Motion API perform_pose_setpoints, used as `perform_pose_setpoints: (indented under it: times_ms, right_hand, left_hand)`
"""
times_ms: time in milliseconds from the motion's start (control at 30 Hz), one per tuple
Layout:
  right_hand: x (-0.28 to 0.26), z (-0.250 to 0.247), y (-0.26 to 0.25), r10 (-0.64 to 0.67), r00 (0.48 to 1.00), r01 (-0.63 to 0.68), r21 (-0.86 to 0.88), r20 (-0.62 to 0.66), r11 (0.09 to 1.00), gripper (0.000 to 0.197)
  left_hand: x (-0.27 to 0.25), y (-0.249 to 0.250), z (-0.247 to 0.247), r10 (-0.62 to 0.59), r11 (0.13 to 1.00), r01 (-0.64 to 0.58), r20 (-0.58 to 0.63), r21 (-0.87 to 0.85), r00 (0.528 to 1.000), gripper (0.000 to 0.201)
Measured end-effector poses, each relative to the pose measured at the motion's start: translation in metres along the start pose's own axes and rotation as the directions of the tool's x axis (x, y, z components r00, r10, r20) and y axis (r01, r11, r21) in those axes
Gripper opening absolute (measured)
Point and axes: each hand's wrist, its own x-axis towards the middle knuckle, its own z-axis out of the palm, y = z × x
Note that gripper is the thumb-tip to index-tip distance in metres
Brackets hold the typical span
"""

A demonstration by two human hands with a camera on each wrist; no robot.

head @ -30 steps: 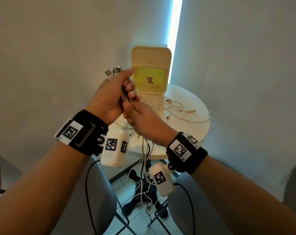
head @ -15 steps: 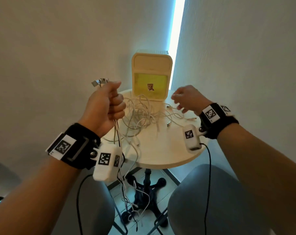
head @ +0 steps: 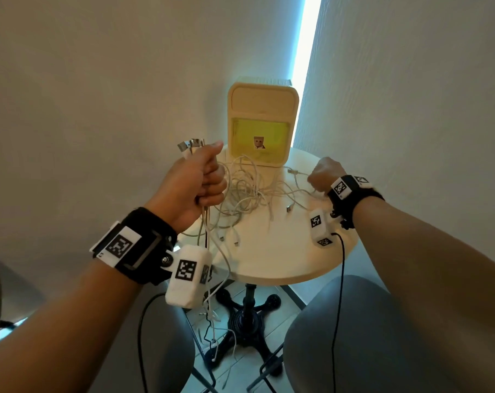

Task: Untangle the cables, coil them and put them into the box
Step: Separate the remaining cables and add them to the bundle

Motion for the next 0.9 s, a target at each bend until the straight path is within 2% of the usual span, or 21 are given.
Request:
perform_pose_setpoints:
  times_ms: [67, 100, 167, 233, 367, 467, 667, 767, 833, 900]
  right_hand:
    - [-0.008, -0.015, -0.007, -0.004, 0.998, 0.019, 0.227, -0.063, 0.974, 0.008]
    - [-0.015, -0.024, -0.012, -0.016, 0.995, 0.051, 0.356, -0.1, 0.933, 0.007]
    - [-0.032, -0.044, -0.023, -0.06, 0.984, 0.147, 0.567, -0.169, 0.811, 0.008]
    - [-0.048, -0.061, -0.033, -0.131, 0.968, 0.242, 0.661, -0.214, 0.71, 0.009]
    - [-0.09, -0.082, -0.053, -0.234, 0.919, 0.395, 0.712, -0.318, 0.58, 0.017]
    - [-0.132, -0.078, -0.067, -0.391, 0.879, 0.45, 0.749, -0.275, 0.486, 0.018]
    - [-0.187, -0.042, -0.077, -0.561, 0.803, 0.501, 0.739, -0.202, 0.451, 0.016]
    - [-0.198, -0.034, -0.08, -0.602, 0.773, 0.528, 0.729, -0.201, 0.435, 0.019]
    - [-0.202, -0.033, -0.084, -0.618, 0.761, 0.541, 0.719, -0.197, 0.437, 0.024]
    - [-0.204, -0.031, -0.087, -0.623, 0.761, 0.535, 0.718, -0.181, 0.444, 0.03]
  left_hand:
    - [0.001, -0.001, 0.0, 0.01, 1.0, -0.01, -0.026, 0.016, 1.0, 0.05]
    - [0.002, -0.001, 0.0, 0.018, 1.0, -0.018, -0.04, 0.019, 0.999, 0.05]
    - [0.002, -0.001, 0.002, 0.042, 0.999, -0.042, -0.063, 0.013, 0.997, 0.049]
    - [0.001, -0.001, 0.006, 0.078, 0.997, -0.078, -0.083, 0.001, 0.994, 0.048]
    - [-0.002, 0.003, 0.016, 0.162, 0.986, -0.166, -0.107, -0.031, 0.981, 0.05]
    - [-0.006, 0.01, 0.028, 0.232, 0.971, -0.237, -0.14, -0.017, 0.963, 0.047]
    - [-0.013, 0.016, 0.054, 0.342, 0.939, -0.334, -0.11, 0.087, 0.933, 0.051]
    - [-0.019, 0.015, 0.063, 0.415, 0.905, -0.398, -0.1, 0.15, 0.904, 0.038]
    - [-0.02, 0.014, 0.064, 0.419, 0.901, -0.402, -0.082, 0.163, 0.904, 0.03]
    - [-0.02, 0.013, 0.061, 0.397, 0.911, -0.384, -0.073, 0.149, 0.915, 0.032]
